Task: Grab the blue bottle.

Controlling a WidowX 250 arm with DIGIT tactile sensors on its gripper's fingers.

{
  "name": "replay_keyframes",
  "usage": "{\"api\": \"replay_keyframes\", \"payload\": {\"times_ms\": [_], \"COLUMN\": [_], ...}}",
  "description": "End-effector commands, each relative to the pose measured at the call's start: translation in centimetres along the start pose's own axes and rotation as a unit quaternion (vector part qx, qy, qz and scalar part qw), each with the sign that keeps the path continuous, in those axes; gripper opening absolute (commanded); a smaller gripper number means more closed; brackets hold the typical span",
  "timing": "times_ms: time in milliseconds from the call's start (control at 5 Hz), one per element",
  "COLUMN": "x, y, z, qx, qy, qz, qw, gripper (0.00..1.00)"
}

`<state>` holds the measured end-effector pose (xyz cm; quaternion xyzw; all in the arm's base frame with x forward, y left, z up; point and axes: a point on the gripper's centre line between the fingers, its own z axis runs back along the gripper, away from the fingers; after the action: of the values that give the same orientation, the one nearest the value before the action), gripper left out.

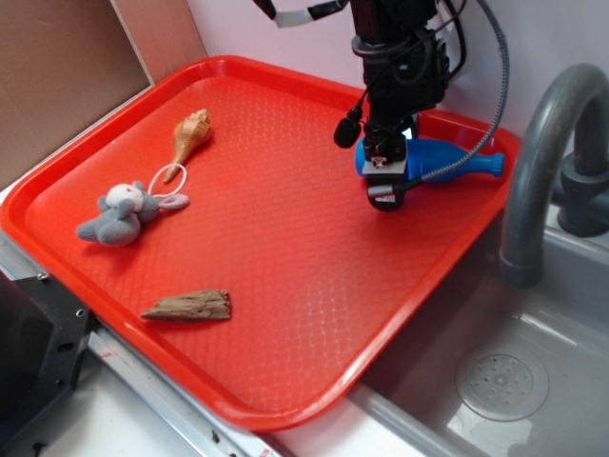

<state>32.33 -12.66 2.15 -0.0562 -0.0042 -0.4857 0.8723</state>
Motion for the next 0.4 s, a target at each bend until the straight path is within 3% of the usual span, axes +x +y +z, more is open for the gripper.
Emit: {"api": "replay_keyframes", "payload": {"times_ms": [0,200], "x": [0.2,-2.8], "y": [-1.6,-1.4], "z": [1.5,6.7], "qx": [0.02,0.028], "qy": [-0.016,-0.031], "qz": [-0.008,0.116], "qw": [1.0,0.992], "gripper": [0.0,0.0]}}
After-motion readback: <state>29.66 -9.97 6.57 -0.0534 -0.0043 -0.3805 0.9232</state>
